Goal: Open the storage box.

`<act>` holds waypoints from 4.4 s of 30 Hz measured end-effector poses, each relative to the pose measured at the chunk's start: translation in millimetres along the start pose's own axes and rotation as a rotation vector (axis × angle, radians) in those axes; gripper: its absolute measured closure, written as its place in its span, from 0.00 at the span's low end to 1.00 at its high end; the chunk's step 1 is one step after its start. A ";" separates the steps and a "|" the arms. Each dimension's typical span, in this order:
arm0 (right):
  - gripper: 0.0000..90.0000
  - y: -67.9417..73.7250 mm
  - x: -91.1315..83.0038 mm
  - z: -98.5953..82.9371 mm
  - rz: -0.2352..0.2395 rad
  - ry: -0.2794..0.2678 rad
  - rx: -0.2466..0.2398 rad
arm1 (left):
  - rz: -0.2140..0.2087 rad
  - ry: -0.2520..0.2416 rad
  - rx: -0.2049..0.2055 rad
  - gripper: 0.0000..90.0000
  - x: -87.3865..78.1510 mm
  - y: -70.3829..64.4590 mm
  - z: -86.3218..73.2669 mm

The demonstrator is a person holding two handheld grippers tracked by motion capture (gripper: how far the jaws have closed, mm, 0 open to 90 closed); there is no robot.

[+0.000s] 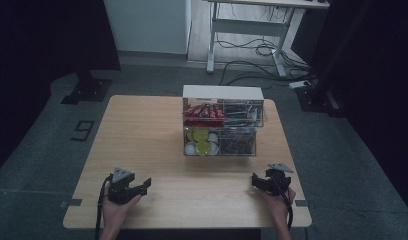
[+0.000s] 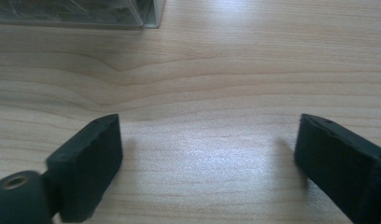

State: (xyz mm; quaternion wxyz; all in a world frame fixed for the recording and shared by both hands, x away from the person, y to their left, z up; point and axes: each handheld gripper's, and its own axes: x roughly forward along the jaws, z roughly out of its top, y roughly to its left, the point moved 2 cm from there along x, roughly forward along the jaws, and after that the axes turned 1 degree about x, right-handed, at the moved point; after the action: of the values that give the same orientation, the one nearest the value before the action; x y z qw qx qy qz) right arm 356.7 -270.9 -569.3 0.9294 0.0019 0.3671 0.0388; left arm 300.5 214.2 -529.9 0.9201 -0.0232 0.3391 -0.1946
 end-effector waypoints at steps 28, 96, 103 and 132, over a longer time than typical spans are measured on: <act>0.23 -11.4 -17.6 -0.7 0.041 -0.061 0.065 | -0.014 0.014 0.010 0.31 3.4 -1.9 -1.2; 0.99 82.8 -45.8 57.7 0.467 -0.268 -0.075 | -0.026 0.030 0.004 0.32 5.7 -2.5 -2.3; 0.99 83.6 -39.8 53.2 0.466 -0.245 -0.074 | -0.025 0.029 0.005 0.32 5.4 -2.5 -2.3; 0.99 63.7 -14.0 42.3 0.399 -0.218 -0.013 | -0.026 0.038 0.010 0.32 8.0 -2.6 -3.9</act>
State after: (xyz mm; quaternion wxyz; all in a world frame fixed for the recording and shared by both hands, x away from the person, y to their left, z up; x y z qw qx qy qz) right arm 370.9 -207.3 -526.7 0.9375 0.0726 0.2564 0.2238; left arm 302.7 209.1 -537.4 0.9109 -0.0190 0.3553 -0.2087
